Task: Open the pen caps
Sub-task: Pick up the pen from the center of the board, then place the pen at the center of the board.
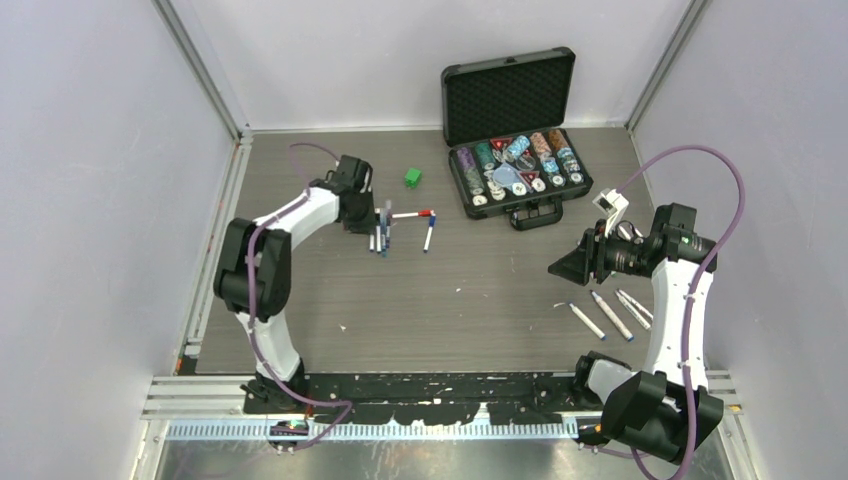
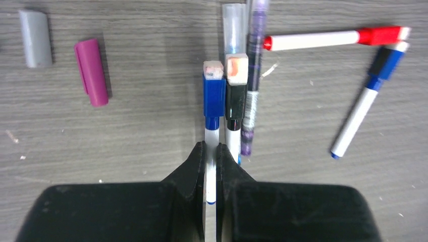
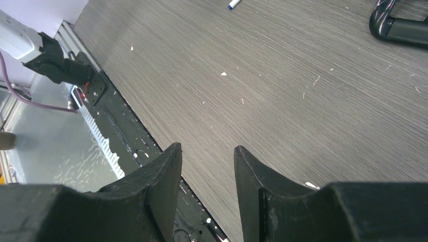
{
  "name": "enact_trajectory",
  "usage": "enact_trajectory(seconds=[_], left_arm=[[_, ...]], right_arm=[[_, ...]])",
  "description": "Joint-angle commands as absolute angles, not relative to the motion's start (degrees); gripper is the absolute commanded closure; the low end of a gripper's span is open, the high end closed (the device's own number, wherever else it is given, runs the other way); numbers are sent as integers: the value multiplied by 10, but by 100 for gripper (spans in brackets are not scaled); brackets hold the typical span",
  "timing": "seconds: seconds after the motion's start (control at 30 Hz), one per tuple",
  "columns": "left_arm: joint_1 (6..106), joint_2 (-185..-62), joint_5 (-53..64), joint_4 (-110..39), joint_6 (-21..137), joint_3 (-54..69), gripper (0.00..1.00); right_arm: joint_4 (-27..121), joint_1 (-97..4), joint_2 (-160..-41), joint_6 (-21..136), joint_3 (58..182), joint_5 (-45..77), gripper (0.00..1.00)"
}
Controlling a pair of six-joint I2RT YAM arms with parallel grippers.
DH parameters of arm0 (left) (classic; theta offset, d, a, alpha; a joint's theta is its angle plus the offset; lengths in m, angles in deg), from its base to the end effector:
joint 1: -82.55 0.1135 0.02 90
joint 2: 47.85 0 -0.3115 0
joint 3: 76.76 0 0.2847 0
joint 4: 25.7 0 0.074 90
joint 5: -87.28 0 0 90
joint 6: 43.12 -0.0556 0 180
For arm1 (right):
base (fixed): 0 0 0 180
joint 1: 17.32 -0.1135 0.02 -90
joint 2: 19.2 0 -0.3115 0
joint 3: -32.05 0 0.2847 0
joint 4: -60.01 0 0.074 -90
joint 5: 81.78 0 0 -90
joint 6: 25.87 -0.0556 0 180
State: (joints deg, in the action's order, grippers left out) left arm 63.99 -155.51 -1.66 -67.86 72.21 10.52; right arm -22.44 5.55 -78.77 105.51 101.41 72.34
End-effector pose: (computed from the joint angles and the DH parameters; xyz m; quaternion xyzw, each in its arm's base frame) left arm 0.4179 -0.1414 0.1962 -0.0552 0.9698 -0.0970 0.2168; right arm 0.1780 -0.0208 0.3367 -0.2137 0.8140 0.3765 0.3872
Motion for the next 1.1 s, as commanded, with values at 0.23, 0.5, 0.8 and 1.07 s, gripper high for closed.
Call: enact_trajectory(seconds=[0.23, 0.5, 0.8, 1.07], left_arm=[[643, -1428, 69, -581, 724, 20, 100], [637, -1442, 145, -542, 742, -4, 100], [594, -1515, 118, -580, 748, 59, 96], [574, -1557, 47, -654, 722, 132, 67]], right_arm=[[-216, 47, -778, 1052, 1013, 742, 52], [-216, 6, -805, 1053, 1012, 735, 52], [-208, -5, -802, 1048, 1011, 719, 52], [-205, -5, -796, 1046, 1012, 716, 52]])
